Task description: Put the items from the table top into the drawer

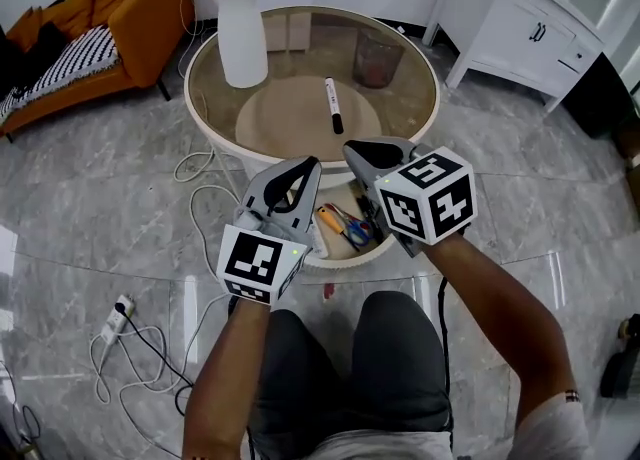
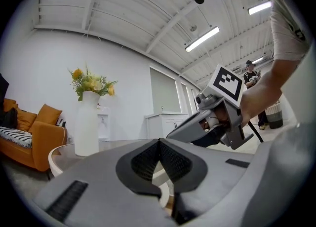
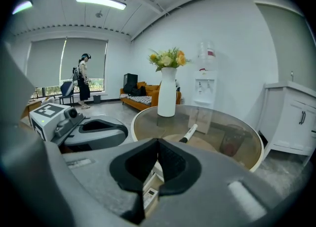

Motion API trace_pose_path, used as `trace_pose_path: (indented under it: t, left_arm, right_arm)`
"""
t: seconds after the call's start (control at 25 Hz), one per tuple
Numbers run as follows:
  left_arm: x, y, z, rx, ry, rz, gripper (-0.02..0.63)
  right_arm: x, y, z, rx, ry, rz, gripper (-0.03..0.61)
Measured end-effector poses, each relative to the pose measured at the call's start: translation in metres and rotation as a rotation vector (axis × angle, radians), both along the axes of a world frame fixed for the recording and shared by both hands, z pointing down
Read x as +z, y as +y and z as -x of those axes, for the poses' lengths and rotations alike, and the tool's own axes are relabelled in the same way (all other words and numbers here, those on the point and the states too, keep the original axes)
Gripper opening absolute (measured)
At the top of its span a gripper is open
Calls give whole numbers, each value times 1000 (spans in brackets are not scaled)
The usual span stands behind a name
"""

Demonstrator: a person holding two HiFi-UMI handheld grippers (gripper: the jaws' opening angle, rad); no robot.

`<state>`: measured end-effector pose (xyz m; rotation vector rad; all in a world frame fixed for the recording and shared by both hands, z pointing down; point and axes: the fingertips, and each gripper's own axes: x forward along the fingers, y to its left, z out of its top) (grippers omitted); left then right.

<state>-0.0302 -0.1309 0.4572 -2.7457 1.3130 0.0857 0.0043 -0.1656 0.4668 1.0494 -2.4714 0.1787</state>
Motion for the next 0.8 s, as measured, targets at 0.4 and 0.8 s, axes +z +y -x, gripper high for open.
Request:
trace_pose_path:
  t: [0.4, 0.8]
  left_arm:
    - [-12, -17, 10, 0, -22, 9, 0]
    - [-12, -20, 15, -12, -48, -14, 0]
  right_arm:
    - [5, -61, -2, 104, 68, 68, 61]
    - [31, -114, 1, 231, 69, 211, 135]
